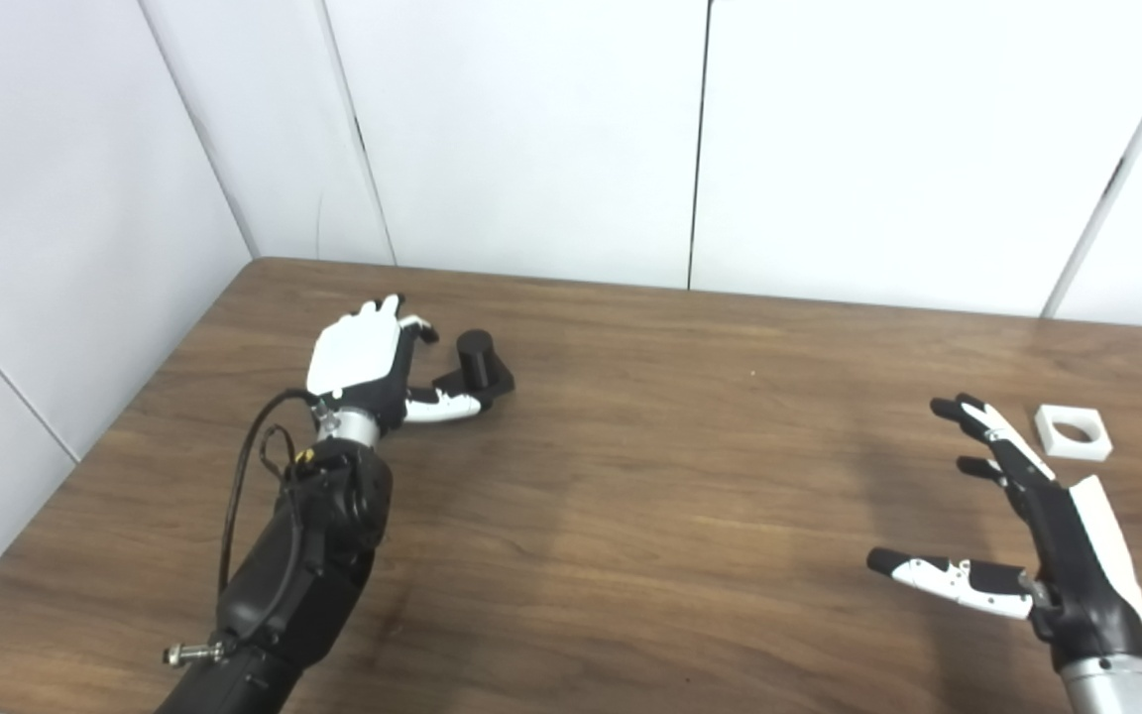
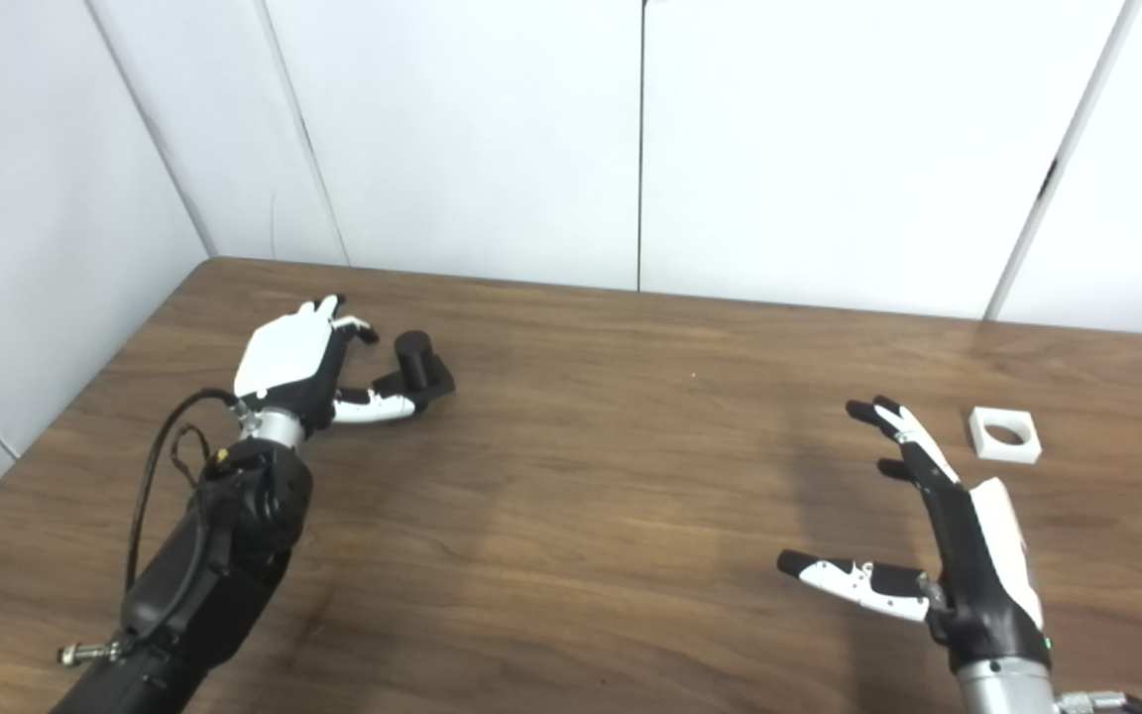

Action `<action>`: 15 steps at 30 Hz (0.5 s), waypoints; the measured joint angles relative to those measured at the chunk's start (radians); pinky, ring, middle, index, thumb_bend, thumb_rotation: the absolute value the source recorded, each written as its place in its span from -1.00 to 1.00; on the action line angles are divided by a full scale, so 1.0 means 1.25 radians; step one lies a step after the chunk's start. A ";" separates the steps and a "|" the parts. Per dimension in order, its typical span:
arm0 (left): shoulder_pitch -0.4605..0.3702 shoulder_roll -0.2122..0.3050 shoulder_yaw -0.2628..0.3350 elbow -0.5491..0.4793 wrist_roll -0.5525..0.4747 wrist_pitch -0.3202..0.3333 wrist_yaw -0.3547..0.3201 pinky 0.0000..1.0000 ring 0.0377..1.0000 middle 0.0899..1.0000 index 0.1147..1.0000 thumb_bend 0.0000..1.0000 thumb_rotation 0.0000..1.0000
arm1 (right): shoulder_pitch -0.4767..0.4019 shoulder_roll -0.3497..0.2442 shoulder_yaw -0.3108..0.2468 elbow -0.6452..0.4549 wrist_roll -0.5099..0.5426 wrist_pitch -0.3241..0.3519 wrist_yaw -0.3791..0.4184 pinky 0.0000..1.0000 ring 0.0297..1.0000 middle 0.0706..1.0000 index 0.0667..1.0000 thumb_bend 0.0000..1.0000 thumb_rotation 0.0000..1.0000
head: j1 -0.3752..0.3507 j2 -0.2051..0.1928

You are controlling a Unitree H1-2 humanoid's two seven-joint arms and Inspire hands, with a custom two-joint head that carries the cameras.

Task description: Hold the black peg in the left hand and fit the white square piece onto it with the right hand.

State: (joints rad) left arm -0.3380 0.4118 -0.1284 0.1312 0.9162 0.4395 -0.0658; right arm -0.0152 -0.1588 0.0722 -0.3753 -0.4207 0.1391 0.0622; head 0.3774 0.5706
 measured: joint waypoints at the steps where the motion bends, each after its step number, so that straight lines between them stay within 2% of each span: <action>1: -0.002 0.000 -0.001 0.010 -0.002 -0.004 0.008 1.00 1.00 1.00 0.33 0.92 0.03 | 0.000 0.001 0.000 0.000 -0.002 0.004 0.000 0.59 0.80 0.84 0.65 0.58 -0.97 | -0.001 0.000; 8: -0.006 0.000 -0.015 0.060 -0.011 -0.017 0.028 0.99 1.00 1.00 0.39 0.90 0.06 | 0.001 0.000 0.000 -0.006 -0.008 0.010 0.000 0.59 0.80 0.83 0.66 0.58 -0.95 | -0.006 0.002; 15: -0.022 0.000 -0.023 0.089 -0.023 -0.028 0.046 1.00 1.00 0.97 0.35 0.84 0.04 | 0.001 0.001 0.000 -0.010 -0.013 0.011 0.000 0.58 0.80 0.83 0.66 0.57 -0.96 | -0.011 0.004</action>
State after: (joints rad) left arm -0.3651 0.4118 -0.1573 0.2427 0.8868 0.4039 -0.0087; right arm -0.0139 -0.1581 0.0726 -0.3874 -0.4364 0.1524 0.0623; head 0.3636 0.5752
